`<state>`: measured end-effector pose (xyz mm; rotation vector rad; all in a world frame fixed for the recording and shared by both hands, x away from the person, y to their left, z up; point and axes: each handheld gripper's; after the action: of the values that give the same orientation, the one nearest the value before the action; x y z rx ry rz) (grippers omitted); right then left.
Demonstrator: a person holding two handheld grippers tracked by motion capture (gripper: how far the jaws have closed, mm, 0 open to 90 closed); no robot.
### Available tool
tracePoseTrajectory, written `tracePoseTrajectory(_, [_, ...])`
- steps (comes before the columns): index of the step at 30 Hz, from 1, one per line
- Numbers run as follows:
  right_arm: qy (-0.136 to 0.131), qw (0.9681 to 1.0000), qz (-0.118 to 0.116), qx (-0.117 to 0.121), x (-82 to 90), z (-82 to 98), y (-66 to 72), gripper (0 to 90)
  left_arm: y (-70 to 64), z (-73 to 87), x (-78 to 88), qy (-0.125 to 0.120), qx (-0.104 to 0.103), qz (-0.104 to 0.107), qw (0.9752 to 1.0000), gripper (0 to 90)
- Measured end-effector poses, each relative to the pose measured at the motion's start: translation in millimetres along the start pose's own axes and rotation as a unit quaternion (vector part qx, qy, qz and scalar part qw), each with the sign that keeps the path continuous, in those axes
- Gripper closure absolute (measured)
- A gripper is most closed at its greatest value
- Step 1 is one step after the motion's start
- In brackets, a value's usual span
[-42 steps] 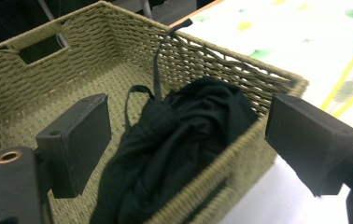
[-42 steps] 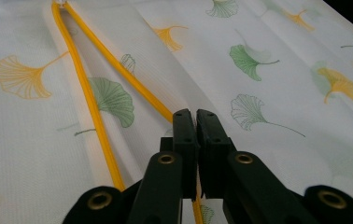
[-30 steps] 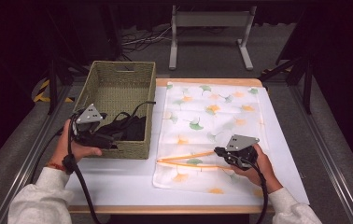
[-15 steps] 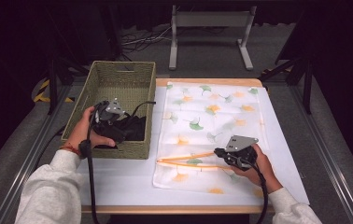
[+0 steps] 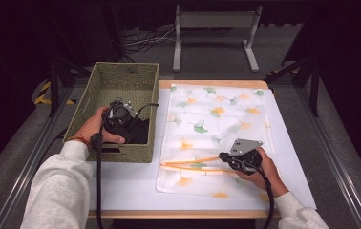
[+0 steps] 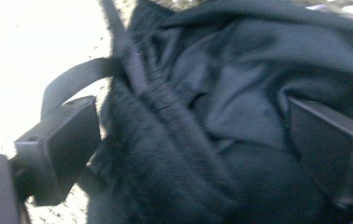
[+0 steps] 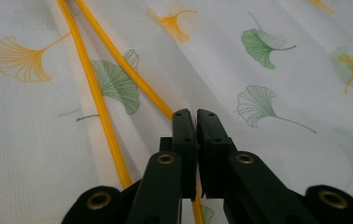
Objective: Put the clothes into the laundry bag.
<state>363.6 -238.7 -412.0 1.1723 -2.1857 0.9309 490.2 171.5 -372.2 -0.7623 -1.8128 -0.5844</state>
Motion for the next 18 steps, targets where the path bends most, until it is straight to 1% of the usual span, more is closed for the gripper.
tracePoseTrajectory(1, [0.0,1.0,0.0,0.0,-0.1,0.1,0.0,86.6,0.4,-0.9,-4.6,0.007,-0.002,-0.001,1.0,6.0])
tracePoseTrajectory(2, [0.0,1.0,0.0,0.0,-0.1,0.1,-0.1,86.6,-0.6,-2.3,-13.0,0.022,-0.004,-0.007,0.9997,5.3])
tracePoseTrajectory(3, [0.0,1.0,0.0,0.0,-0.1,0.1,-0.1,86.6,-0.6,-2.3,-13.0,0.022,-0.004,-0.007,0.9997,4.8])
tracePoseTrajectory(4, [0.0,1.0,-0.001,0.0,-0.5,0.5,-0.2,86.5,-1.9,-3.4,-21.5,0.035,-0.007,-0.011,0.9993,4.7])
tracePoseTrajectory(5, [0.0,1.0,-0.001,-0.001,-0.4,0.6,-0.2,86.5,-4.2,-5.4,-29.4,0.056,-0.011,-0.027,0.998,3.6])
tracePoseTrajectory(6, [0.001,1.0,-0.002,-0.001,-0.5,0.7,-0.1,86.5,-4.1,-6.1,-30.7,0.061,-0.008,-0.03,0.9977,2.7])
tracePoseTrajectory(8, [0.001,1.0,-0.003,-0.001,-0.8,1.0,0.1,86.5,-1.3,-6.3,-31.6,0.063,0.004,-0.028,0.9976,2.6])
tracePoseTrajectory(9, [0.001,1.0,-0.002,-0.001,-1.2,1.3,0.1,86.4,0.5,-5.7,-32.6,0.064,0.015,-0.028,0.9974,2.6])
tracePoseTrajectory(11, [0.003,1.0,-0.002,0.0,-1.6,1.3,0.6,86.4,2.8,-5.1,-34.2,0.07,0.028,-0.032,0.9966,3.0])
tracePoseTrajectory(13, [0.004,1.0,-0.002,0.0,-1.8,1.3,0.9,86.3,4.4,-5.6,-35.4,0.078,0.034,-0.031,0.9959,7.7])
tracePoseTrajectory(14, [0.004,1.0,-0.002,0.0,-2.0,1.4,1.0,86.2,4.9,-6.4,-35.7,0.082,0.037,-0.036,0.9953,8.7])
tracePoseTrajectory(15, [0.005,1.0,-0.002,0.001,-2.1,1.4,0.9,86.1,5.7,-6.8,-35.7,0.086,0.038,-0.033,0.995,11.7])
tracePoseTrajectory(16, [0.005,1.0,-0.002,0.001,-2.3,1.3,1.0,86.0,6.0,-6.7,-35.8,0.085,0.037,-0.028,0.9953,18.0])
tracePoseTrajectory(17, [0.005,1.0,-0.002,0.002,-2.3,1.2,1.0,86.0,6.5,-6.5,-35.6,0.085,0.036,-0.022,0.9955,21.0])
tracePoseTrajectory(18, [0.005,1.0,-0.002,0.002,-2.3,1.2,1.0,86.0,6.5,-6.5,-35.6,0.085,0.036,-0.022,0.9955,24.9])
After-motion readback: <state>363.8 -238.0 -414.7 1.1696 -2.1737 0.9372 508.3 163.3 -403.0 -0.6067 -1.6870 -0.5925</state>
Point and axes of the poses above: each handheld gripper's, and its own axes: x roughly backward along the jaws, z roughly out of its underside, y roughly to its left, and after that the axes turned 11 degrees about x, right-handed
